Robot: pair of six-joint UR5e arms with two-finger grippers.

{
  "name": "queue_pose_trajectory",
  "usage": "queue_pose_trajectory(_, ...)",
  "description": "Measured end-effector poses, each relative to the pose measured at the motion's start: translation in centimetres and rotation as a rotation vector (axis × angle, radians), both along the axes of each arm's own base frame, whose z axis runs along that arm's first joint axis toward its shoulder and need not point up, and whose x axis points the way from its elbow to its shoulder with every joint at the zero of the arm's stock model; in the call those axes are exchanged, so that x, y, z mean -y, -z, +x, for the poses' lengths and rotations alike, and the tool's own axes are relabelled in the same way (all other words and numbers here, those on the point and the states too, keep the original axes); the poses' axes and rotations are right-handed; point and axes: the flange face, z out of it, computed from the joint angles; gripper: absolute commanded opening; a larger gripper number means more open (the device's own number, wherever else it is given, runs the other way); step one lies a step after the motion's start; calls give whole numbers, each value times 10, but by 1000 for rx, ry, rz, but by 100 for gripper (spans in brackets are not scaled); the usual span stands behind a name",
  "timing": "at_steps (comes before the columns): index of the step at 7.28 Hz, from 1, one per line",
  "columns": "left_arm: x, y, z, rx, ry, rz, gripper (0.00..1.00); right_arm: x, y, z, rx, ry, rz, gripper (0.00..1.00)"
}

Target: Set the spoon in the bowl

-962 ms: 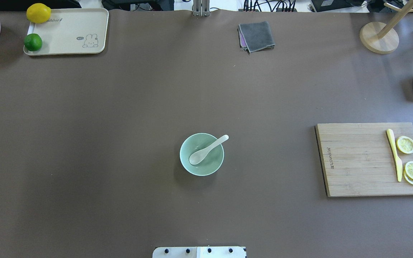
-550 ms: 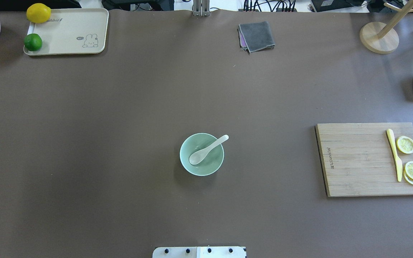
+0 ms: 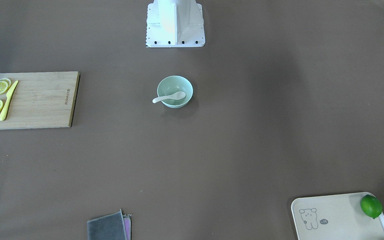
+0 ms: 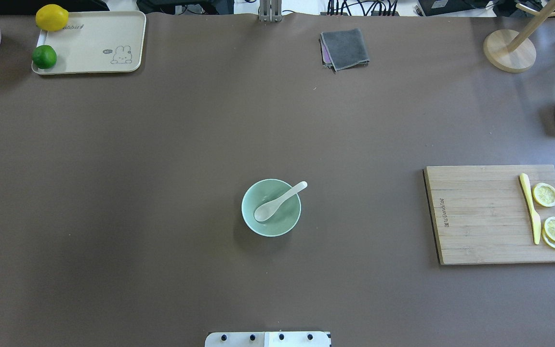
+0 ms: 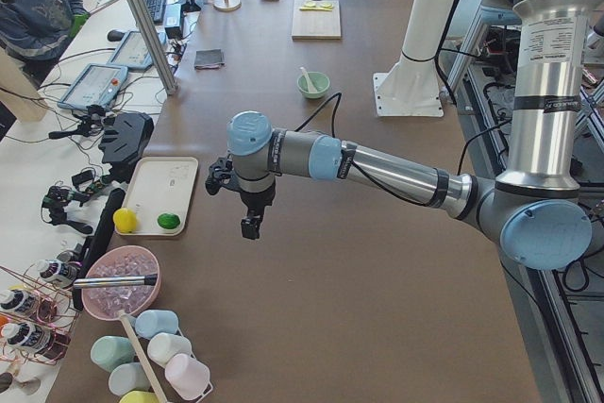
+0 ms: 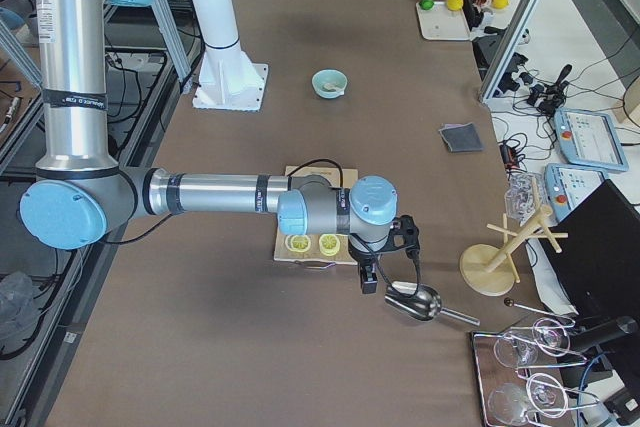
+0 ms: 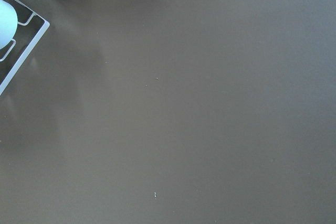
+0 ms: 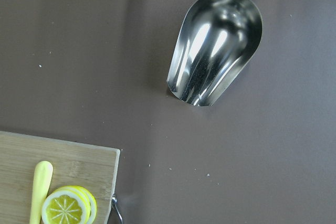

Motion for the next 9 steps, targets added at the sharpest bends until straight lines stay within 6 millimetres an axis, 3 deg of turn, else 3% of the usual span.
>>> queue_pose_trajectory(9, -5, -11, 0, -1, 4, -7, 98, 4, 7, -2, 6, -5, 4, 100)
